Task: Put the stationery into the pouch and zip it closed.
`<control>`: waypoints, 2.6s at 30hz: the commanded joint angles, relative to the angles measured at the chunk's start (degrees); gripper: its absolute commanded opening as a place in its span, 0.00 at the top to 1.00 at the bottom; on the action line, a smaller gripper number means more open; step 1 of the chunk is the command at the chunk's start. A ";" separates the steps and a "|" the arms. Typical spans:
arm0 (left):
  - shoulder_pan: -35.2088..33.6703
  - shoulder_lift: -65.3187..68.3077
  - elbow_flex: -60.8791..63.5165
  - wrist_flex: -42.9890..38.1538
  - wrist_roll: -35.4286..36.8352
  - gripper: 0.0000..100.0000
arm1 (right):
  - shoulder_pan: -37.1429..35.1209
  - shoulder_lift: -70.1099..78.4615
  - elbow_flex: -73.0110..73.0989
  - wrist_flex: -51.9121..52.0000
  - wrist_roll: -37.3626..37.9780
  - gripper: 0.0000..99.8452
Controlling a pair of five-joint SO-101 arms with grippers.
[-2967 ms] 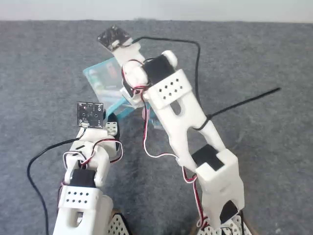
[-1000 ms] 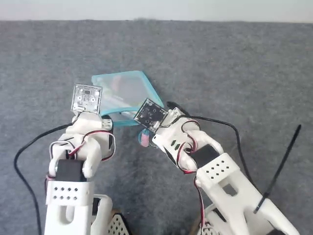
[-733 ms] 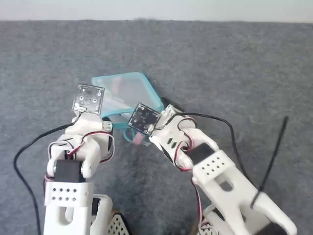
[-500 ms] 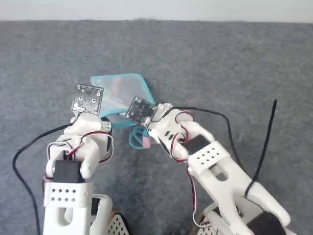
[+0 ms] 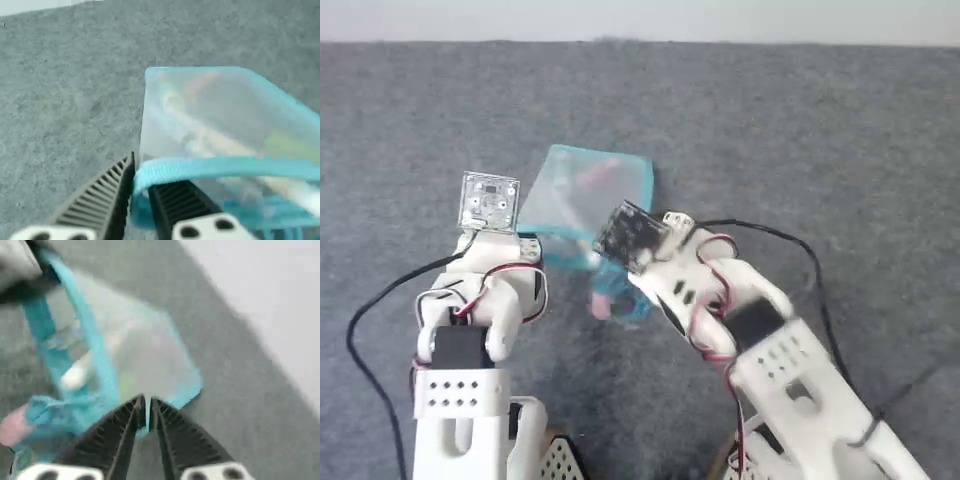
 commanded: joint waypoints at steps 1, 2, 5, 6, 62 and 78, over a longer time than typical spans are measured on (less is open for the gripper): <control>-4.84 -4.48 -5.58 4.13 -0.26 0.99 | 1.10 1.27 -1.93 0.40 -0.79 0.99; -5.54 -5.45 -4.44 2.73 -0.26 0.99 | 0.75 0.22 -2.11 2.15 -0.88 0.99; -2.55 -4.66 2.51 -4.57 -0.26 0.99 | -1.71 -0.84 0.62 3.03 -0.88 0.99; -1.85 -4.57 2.15 -3.25 -0.26 0.99 | -2.07 -1.19 2.20 3.03 -0.88 0.99; 3.78 -0.62 -5.23 10.37 -5.01 0.99 | -1.45 9.80 6.51 -16.48 5.80 0.86; 3.78 -0.62 -5.14 10.37 -5.01 0.99 | -2.59 -1.01 6.59 -11.74 5.80 0.86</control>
